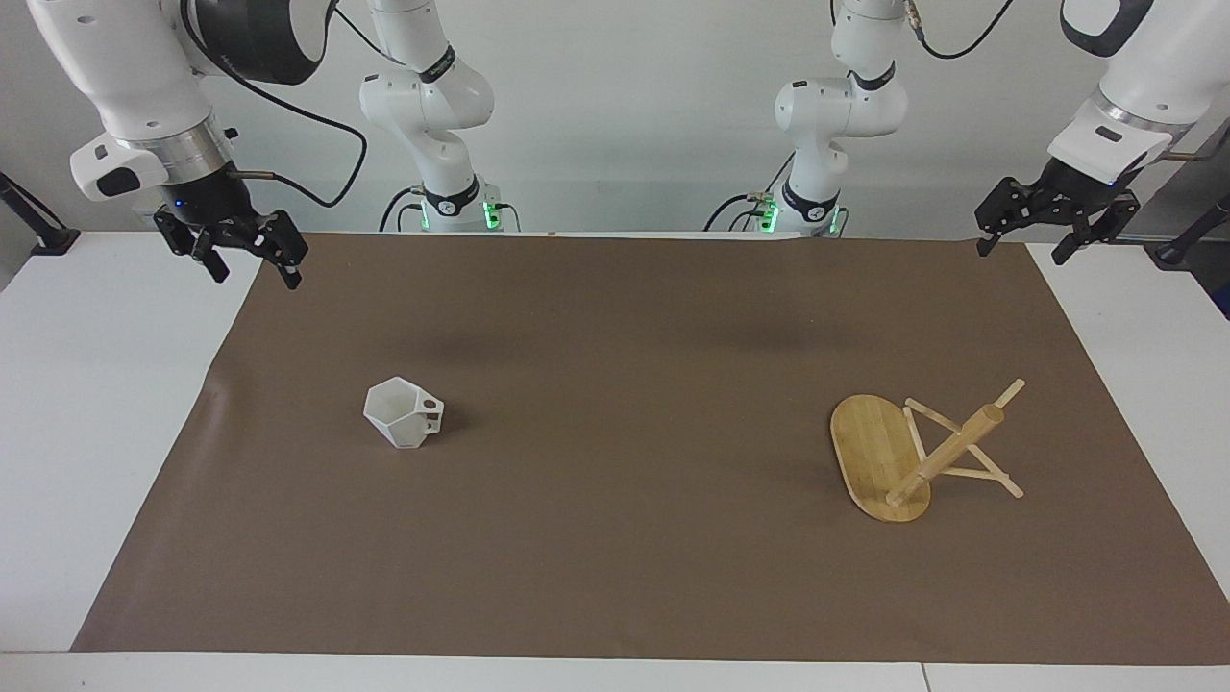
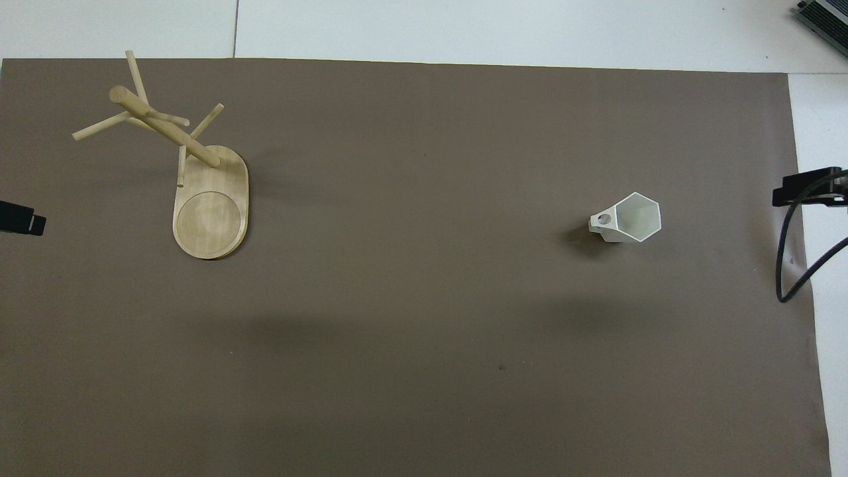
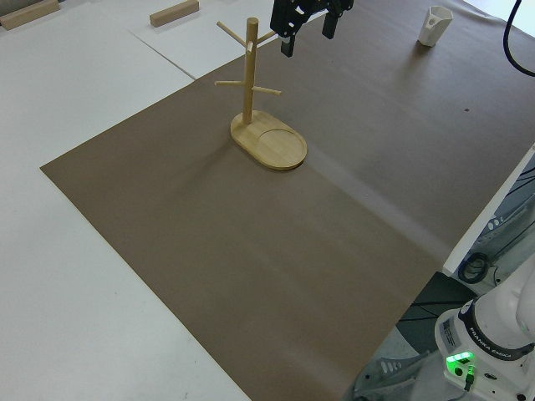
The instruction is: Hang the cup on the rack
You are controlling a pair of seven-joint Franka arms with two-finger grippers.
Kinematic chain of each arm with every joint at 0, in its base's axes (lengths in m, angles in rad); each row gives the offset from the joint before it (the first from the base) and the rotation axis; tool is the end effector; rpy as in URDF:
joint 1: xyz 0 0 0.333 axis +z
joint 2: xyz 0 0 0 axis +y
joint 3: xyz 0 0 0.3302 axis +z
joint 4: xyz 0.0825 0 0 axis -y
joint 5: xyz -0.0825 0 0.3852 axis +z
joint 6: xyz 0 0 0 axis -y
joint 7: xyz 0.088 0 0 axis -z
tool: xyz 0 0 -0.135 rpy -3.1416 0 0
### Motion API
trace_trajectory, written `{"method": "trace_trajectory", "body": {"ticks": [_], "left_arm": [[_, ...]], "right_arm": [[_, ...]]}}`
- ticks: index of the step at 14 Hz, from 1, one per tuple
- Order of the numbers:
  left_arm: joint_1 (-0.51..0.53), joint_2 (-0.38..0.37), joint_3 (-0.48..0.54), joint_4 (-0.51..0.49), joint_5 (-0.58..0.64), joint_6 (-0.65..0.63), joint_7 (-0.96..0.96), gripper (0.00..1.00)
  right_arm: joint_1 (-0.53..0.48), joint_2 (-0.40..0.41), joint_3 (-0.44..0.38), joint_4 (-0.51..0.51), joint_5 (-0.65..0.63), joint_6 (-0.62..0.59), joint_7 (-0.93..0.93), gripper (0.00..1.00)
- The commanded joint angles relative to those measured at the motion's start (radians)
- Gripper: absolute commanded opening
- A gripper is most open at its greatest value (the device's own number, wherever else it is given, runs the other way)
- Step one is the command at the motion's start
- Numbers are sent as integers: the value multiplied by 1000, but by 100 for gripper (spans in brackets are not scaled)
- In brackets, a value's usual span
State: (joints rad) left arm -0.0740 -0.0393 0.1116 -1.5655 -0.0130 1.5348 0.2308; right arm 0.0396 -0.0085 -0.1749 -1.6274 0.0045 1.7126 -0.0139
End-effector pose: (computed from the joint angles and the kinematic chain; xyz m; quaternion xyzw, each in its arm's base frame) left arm 0.5395 0.0198 0.6314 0.9953 -0.0967 0.0053 0.0080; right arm 0.5635 -0.0766 0.6015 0.9970 -0.0608 0.0469 0.0005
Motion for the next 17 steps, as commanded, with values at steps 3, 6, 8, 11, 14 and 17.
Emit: {"method": "trace_trajectory", "body": {"ticks": [3,6,8,11,14,17], "left_arm": [[-4,-27,3,-30,18,4,-4,100],[-4,-25,5,-30,18,4,-4,100],[-4,-25,5,-30,18,4,-4,100],[-4,-25,5,-30,18,4,-4,100],[-4,-25,3,-30,18,4,-5,100],[-4,-25,3,-30,18,4,-4,100]], "right_arm": [[2,-16,9,-150,68,200,-21,100],[3,47,55,-187,69,326,-15,100],[2,117,67,-187,69,396,-14,100],[2,203,97,-190,71,511,3,100],[2,228,98,-258,71,600,26,100],[0,219,104,-311,71,604,23,100]]}}
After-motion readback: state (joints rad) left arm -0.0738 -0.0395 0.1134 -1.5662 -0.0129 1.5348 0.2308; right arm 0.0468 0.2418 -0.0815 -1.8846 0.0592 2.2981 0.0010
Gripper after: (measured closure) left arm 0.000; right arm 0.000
